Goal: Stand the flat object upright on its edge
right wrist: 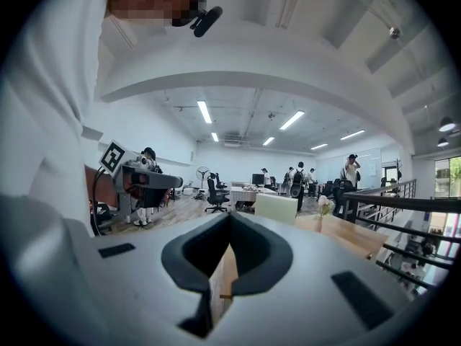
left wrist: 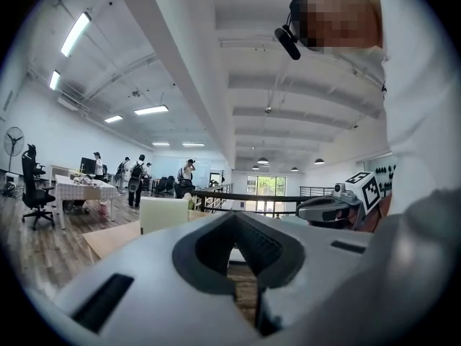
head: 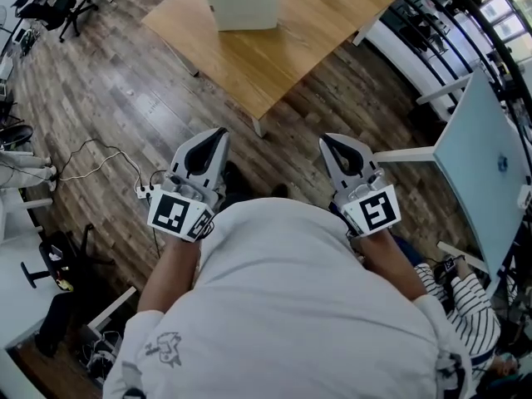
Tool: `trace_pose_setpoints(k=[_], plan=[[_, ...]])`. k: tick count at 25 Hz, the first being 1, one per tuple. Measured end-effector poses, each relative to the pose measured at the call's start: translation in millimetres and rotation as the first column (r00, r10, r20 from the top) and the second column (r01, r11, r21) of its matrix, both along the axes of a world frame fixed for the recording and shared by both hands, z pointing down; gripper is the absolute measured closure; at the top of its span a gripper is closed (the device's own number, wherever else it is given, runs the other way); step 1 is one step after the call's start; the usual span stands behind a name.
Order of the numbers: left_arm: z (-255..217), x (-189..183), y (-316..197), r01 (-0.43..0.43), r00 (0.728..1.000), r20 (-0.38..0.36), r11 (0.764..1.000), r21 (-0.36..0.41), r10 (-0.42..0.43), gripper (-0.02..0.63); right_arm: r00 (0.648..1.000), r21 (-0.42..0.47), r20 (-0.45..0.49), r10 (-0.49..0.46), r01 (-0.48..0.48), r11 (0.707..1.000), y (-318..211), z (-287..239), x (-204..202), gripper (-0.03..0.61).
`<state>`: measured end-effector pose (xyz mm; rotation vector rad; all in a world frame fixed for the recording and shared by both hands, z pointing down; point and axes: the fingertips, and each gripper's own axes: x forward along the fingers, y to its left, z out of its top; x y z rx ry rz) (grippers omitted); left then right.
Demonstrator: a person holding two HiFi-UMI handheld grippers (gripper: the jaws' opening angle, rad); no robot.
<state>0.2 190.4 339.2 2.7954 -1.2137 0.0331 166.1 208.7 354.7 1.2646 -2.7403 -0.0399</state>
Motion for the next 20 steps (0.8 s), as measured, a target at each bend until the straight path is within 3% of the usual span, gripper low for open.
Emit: trace_pose_setpoints(k=[20], plan=[[2.7,1.9,14.0,0.006,1.000,-0.005,1.000,-0.016,-0.006,0.607,1.000,0.000,0.012,0.006,-0.006,1.000,1.4,-0.7,0.0,0.574]])
